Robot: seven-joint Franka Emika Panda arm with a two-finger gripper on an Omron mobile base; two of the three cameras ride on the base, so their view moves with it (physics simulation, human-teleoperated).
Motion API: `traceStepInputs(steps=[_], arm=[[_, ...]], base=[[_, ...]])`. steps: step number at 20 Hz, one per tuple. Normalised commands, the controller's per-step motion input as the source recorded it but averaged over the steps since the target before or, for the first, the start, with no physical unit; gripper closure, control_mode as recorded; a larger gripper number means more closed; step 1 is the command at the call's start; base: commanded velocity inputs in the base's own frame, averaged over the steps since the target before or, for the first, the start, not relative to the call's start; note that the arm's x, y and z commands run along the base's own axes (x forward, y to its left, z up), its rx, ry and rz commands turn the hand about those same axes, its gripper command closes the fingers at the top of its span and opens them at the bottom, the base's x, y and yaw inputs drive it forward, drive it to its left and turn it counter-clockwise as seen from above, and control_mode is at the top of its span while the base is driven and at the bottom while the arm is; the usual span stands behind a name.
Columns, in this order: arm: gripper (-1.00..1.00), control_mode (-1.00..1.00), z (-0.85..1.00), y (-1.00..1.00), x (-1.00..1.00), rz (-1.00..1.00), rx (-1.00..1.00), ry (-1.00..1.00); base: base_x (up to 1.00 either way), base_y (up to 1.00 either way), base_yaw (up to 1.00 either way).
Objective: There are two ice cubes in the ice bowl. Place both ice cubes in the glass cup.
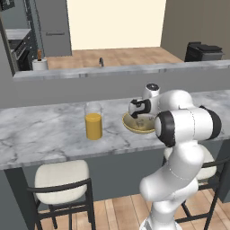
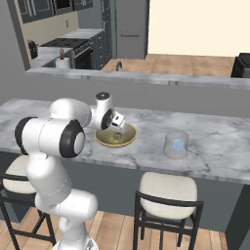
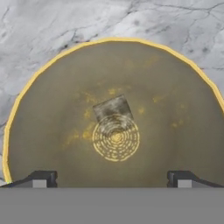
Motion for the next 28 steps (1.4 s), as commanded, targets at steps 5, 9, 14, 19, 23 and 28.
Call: traceStepInputs(steps=[5,9,14,19,23,28], arm=[[-1.0,-1.0,-0.1,-0.11,0.19,0.03,-0.05,-0.04],[-1.0,-1.0,-0.09,0.0,0.05,0.0,-0.03,0.0],[-1.0,-1.0,-0.22,0.0,0.0,0.02,-0.05,0.0],[-1.0,-1.0,-0.26,0.0,0.0,0.05,-0.06,0.0],[-1.0,-1.0,-0.14,0.0,0.0,0.05,-0.04,-0.01],[-1.0,-1.0,-0.06,0.0,0.03,0.03,0.0,-0.02]], base=[[0.0,0.0,0.0],[0.0,0.0,0.0],[0.0,0.0,0.0],[0.0,0.0,0.0],[0.0,0.0,0.0],[0.0,0.0,0.0]])
